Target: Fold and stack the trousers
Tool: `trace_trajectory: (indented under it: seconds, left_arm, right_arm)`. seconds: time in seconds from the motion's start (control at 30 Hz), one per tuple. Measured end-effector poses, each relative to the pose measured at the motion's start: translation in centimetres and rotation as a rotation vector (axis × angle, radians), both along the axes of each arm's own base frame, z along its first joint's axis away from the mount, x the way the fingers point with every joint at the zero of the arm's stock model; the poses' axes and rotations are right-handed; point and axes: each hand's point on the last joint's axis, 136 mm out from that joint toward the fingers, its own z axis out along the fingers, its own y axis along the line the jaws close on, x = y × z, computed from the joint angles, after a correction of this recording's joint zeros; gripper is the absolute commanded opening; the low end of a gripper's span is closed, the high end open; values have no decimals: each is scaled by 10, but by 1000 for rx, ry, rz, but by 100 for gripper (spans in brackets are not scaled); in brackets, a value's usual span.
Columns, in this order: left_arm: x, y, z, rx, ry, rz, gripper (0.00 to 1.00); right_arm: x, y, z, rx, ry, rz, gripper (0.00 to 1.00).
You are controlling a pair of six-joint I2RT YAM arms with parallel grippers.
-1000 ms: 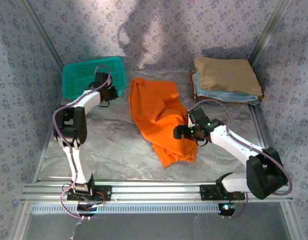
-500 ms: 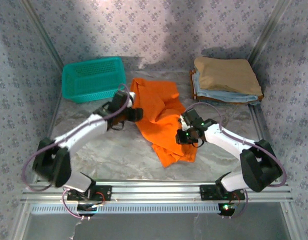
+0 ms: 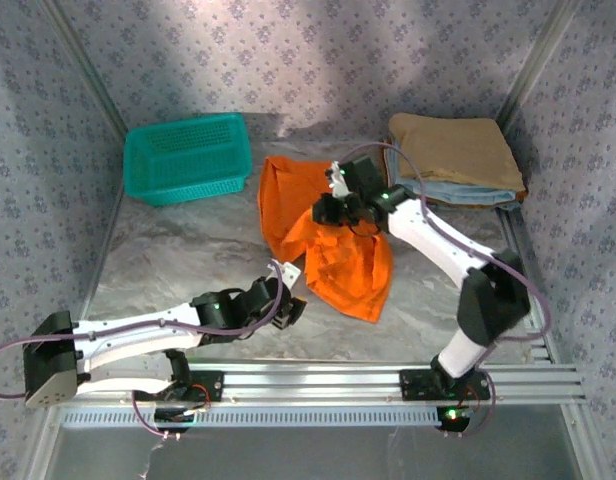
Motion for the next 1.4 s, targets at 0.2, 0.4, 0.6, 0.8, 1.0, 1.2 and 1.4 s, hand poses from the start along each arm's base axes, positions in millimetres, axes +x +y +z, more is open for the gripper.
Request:
trace_trajectory:
  seconds: [0.2,0.4,0.6,0.8,1.0,1.2,1.4]
  left_arm:
    - [11,16,12,-23,-69,98,93]
    - [28,47,3,-34,-72,237,97]
    - [53,39,-22,45,-13,292,99]
    - [73,-9,-24,-17,53,250,100]
    - [73,-50,6,-103,55,183,100]
    - [79,-61,-9,-68,97,207,93]
    - [78,-51,-60,88,166,263,24]
  right_arm:
    - [3,68,1,67,42,118,69]
    - [6,31,13,14,4,44,74]
    - [15,-78,15,-107,-58,-186,74]
    - [-23,-147,-56,-230,81,-283,75]
    - [-47,-176,-92,-278,169,-319,75]
    - [-42,-181,-85,-256,144,-329,75]
    - [-40,-180,-83,-240,140,-327,75]
